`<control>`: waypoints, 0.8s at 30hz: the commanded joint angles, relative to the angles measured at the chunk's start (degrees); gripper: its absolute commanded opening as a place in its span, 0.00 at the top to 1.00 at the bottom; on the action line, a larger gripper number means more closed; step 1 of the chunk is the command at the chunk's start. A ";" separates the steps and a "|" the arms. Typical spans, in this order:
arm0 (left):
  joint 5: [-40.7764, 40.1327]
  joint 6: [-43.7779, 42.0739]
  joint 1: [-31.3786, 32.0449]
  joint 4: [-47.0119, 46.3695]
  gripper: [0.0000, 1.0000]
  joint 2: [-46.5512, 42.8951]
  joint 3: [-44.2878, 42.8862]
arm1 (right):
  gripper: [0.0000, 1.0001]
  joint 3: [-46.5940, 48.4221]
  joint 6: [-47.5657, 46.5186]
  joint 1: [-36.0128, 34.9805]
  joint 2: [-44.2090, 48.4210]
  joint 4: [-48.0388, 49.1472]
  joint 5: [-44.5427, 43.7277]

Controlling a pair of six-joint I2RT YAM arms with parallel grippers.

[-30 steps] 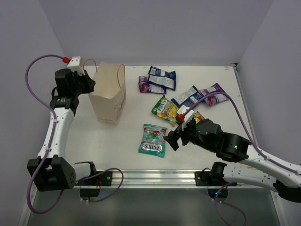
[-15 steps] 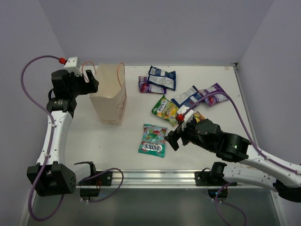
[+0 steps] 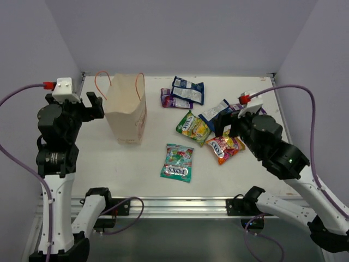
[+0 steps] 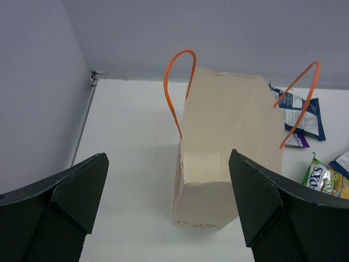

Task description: Take the snacks out of the paper bag

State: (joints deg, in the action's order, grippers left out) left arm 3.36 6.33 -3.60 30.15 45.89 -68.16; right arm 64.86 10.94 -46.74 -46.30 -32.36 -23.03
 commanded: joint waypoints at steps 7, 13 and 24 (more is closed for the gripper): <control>-14.25 -3.34 8.51 7.11 0.00 -8.79 -6.72 | 0.01 9.93 -1.17 16.24 6.64 1.77 -6.58; -17.07 -3.34 9.83 8.87 0.00 -10.90 -9.71 | 0.01 10.99 -5.57 16.33 15.53 1.69 -11.87; -16.36 -2.72 10.36 9.40 0.00 -11.79 -10.85 | 0.01 9.41 -9.80 16.24 25.64 1.77 -6.95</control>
State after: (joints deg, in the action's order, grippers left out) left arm -12.08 3.86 6.20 39.13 34.50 -77.47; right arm 74.39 3.29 -30.68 -20.51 -29.91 -31.68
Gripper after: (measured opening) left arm 0.996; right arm 0.990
